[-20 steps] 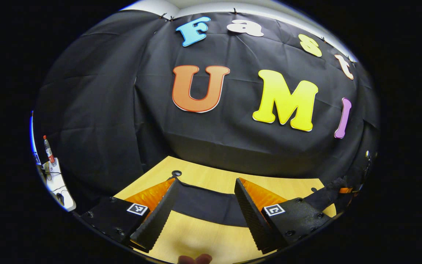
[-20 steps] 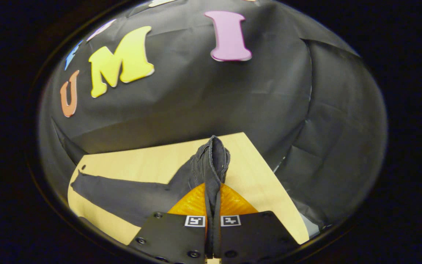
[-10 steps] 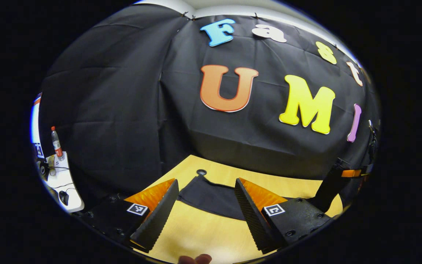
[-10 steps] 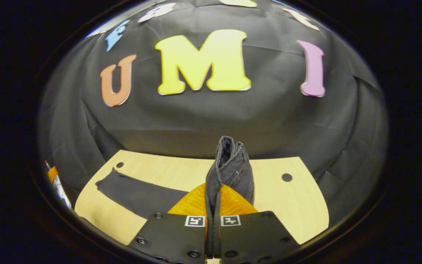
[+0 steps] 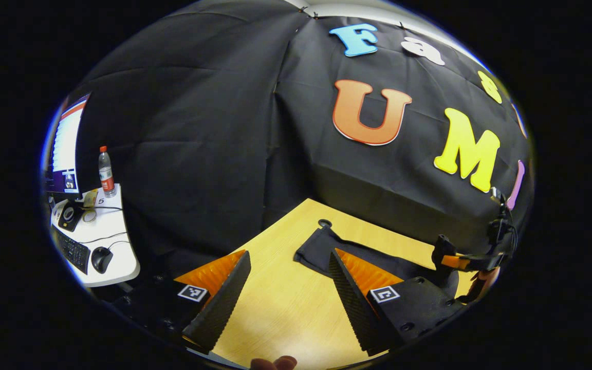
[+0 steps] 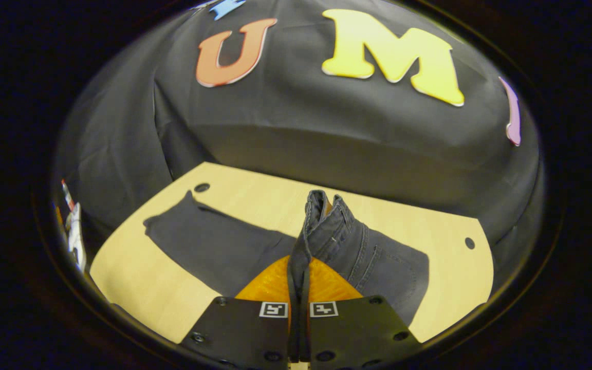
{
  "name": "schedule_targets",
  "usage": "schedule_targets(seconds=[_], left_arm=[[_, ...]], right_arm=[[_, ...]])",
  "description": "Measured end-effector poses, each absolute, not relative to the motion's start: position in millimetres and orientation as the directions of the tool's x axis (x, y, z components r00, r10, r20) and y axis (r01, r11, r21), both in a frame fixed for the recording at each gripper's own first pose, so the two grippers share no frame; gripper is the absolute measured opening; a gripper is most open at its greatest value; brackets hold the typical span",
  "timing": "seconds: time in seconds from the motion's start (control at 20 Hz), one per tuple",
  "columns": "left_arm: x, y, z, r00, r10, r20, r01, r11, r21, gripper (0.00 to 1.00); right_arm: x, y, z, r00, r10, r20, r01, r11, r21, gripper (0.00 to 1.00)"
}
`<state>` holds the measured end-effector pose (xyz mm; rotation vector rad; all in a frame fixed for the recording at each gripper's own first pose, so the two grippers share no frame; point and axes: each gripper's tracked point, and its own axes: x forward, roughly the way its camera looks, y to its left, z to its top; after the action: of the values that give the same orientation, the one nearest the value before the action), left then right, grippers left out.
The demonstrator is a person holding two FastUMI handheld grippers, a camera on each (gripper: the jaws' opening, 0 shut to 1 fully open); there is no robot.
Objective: Grasp the waist and the cuffs of the jeans and fold them to make the two legs overlap; first hold the waist and fold one-third of the jeans toward the cuffs, then hold the cuffs and fold the remaining one-third in the same direction to finish folding.
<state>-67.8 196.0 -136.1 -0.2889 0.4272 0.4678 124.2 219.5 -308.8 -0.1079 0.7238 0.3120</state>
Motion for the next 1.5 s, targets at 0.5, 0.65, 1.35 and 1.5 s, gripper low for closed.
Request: schedule_targets(seconds=[0.5, 0.65, 1.35, 1.5], left_arm=[[-68, 219, -163, 0.785, 0.370, -0.497, -0.527, 0.820, -0.224, 0.99], [-60, 217, -168, 0.794, 0.353, -0.495, -0.512, 0.827, -0.231, 0.99], [21, 191, -217, 0.880, 0.121, -0.460, -0.402, 0.704, -0.585, 0.99], [41, 190, -251, 0.875, 0.039, -0.482, -0.425, 0.539, -0.727, 0.99]], right_arm=[[121, 255, -369, 0.662, 0.214, -0.718, -0.383, 0.921, -0.079, 0.19], [112, 273, -363, 0.637, 0.287, -0.715, -0.393, 0.919, 0.019, 0.39], [50, 193, -217, 0.688, 0.373, -0.622, -0.418, 0.905, 0.079, 0.99], [47, 154, -198, 0.700, 0.332, -0.632, -0.355, 0.930, 0.096, 0.99]])
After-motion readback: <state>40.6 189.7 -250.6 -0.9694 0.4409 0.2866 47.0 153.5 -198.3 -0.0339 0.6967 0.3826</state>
